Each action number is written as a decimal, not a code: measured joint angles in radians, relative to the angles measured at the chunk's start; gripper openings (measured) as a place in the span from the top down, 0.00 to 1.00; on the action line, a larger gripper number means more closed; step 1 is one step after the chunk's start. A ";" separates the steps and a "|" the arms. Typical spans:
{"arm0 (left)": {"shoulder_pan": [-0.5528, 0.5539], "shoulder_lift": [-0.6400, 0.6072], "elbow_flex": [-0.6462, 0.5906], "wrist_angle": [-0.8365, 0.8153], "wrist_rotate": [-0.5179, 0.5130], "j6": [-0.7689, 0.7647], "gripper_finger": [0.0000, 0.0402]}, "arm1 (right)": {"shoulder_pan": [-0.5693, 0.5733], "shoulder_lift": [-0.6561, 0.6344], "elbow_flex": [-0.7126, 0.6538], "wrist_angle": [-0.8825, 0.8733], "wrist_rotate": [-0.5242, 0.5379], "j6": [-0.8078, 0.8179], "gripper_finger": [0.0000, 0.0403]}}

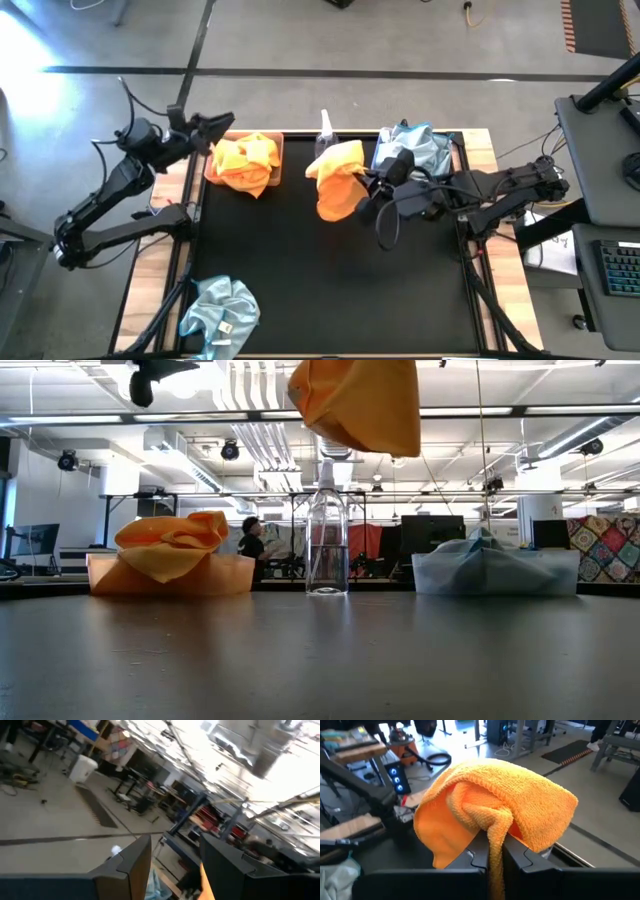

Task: Sort microfiber towel by color & place in baskets
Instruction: Put the yellow towel into the orange bin

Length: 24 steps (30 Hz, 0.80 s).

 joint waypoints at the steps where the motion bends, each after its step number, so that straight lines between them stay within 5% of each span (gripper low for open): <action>1: 0.000 0.010 0.000 0.003 -0.003 -0.001 0.62 | -0.005 0.000 0.000 0.015 0.000 -0.002 0.97; 8: -0.030 0.080 0.000 0.122 0.327 0.069 0.62 | -0.040 0.000 0.000 0.127 0.000 -0.096 0.97; 15: -0.057 0.108 0.000 0.189 0.620 0.311 0.62 | -0.067 0.000 0.000 0.186 -0.001 -0.193 0.97; 24: -0.060 0.181 0.000 0.195 0.666 0.374 0.62 | -0.108 0.000 0.000 0.255 -0.009 -0.202 0.97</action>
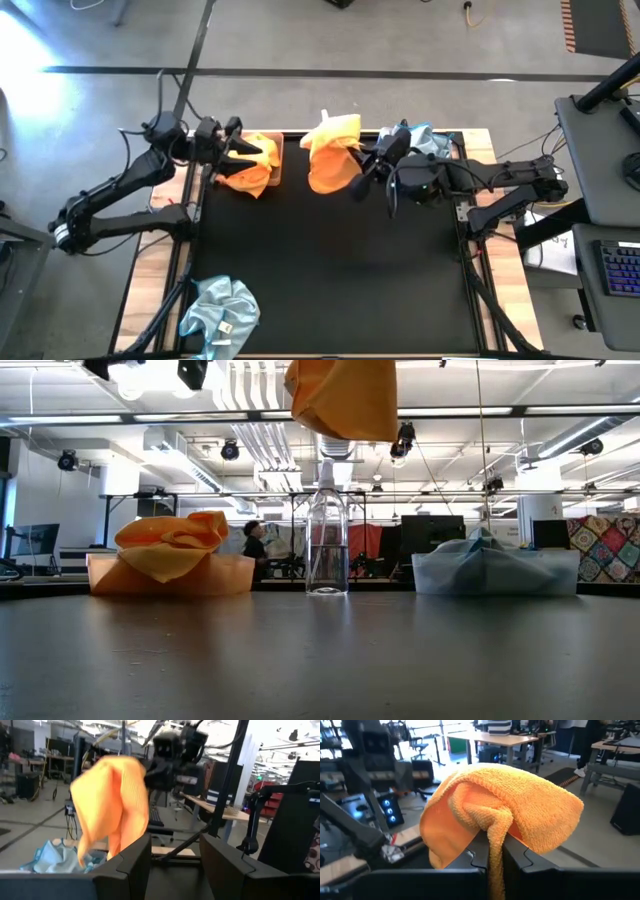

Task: Sort microfiber towel by color & place in baskets
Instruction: Put the yellow towel into the orange bin

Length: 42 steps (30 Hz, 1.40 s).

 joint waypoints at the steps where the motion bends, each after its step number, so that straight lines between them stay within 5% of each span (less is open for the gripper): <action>1: -0.002 0.016 0.000 0.006 0.000 -0.001 0.62 | -0.004 0.000 0.000 0.013 0.000 0.000 0.97; 18: -0.017 0.256 0.002 0.401 0.001 -0.075 0.62 | -0.041 0.037 0.000 0.158 -0.003 0.038 0.97; 34: -0.067 0.499 0.320 0.375 0.209 -0.051 0.62 | -0.041 0.109 0.000 0.249 -0.049 0.038 0.97; 42: -0.067 0.575 0.372 0.356 0.242 -0.051 0.62 | -0.034 0.090 0.000 0.244 -0.073 0.020 0.97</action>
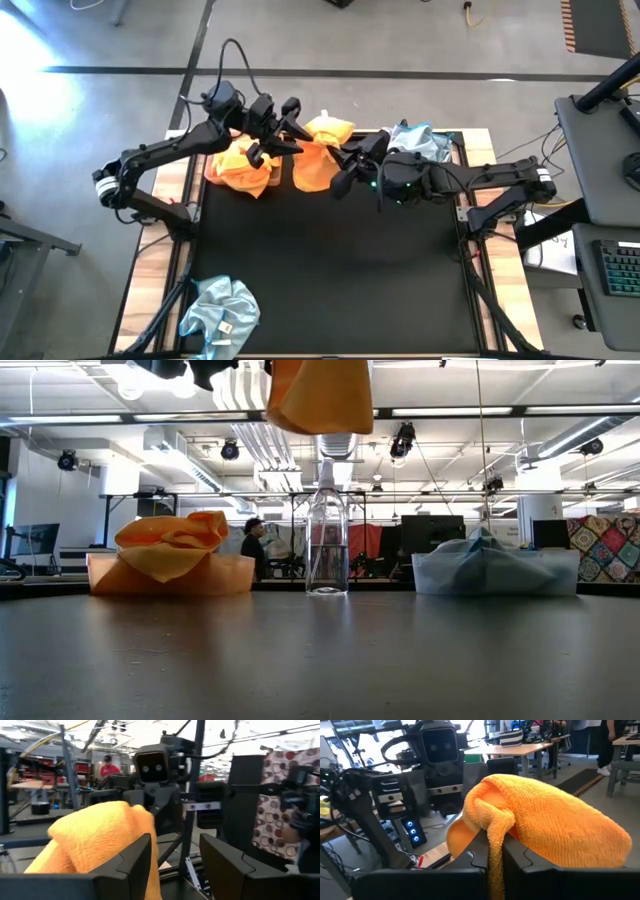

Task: Sort microfiber towel by color & place in baskets
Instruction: Put the yellow towel into the orange bin

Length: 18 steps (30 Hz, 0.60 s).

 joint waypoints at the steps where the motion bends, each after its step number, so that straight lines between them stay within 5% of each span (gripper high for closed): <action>1: 0.000 0.001 0.005 0.002 0.012 0.000 0.62 | 0.000 -0.007 0.000 -0.008 -0.001 0.000 0.97; 10: 0.019 -0.019 0.009 -0.029 0.020 0.017 0.62 | 0.000 -0.058 0.000 -0.036 0.002 0.001 0.97; 18: 0.038 -0.019 0.005 -0.224 0.014 0.126 0.62 | 0.007 -0.073 0.000 -0.039 -0.001 0.003 0.97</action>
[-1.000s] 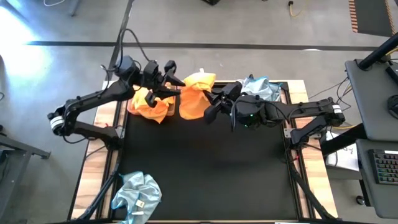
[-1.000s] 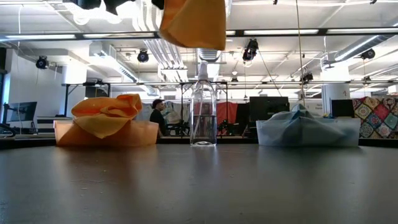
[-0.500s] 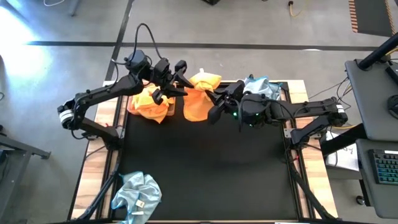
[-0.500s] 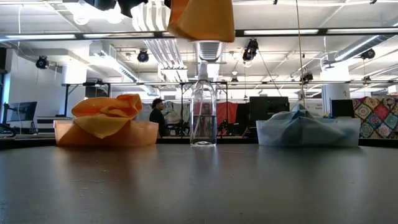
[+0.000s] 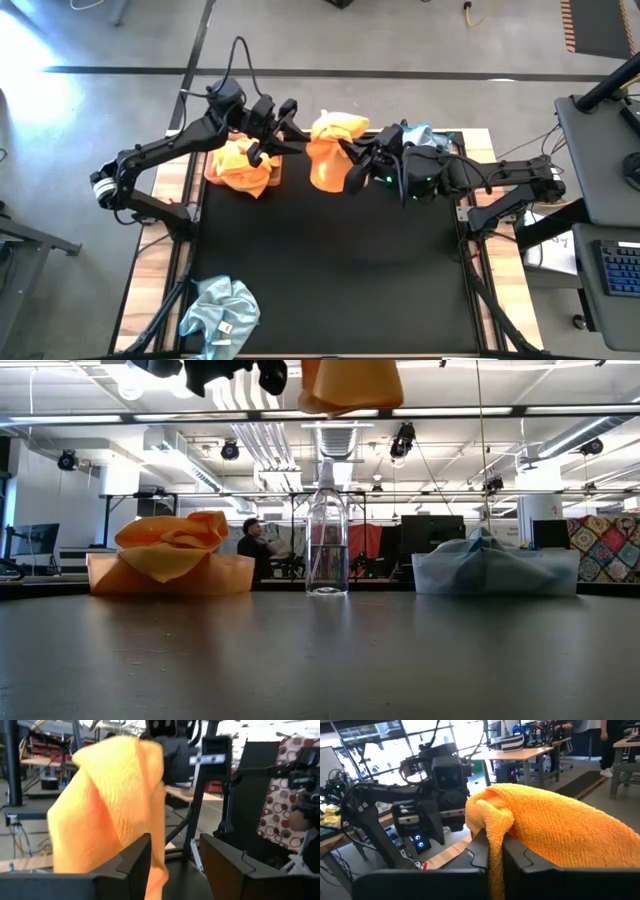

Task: Sort microfiber towel by color & place in baskets
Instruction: Put the yellow towel into the orange bin

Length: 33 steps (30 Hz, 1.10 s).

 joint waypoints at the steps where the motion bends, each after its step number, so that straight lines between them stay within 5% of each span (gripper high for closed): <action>1: 0.001 0.000 0.000 -0.019 -0.002 0.017 0.62 | 0.003 -0.001 0.000 0.000 0.000 0.000 0.97; 33: -0.034 0.003 -0.001 -0.031 -0.056 0.030 0.62 | -0.009 0.022 0.000 0.044 0.005 0.008 0.97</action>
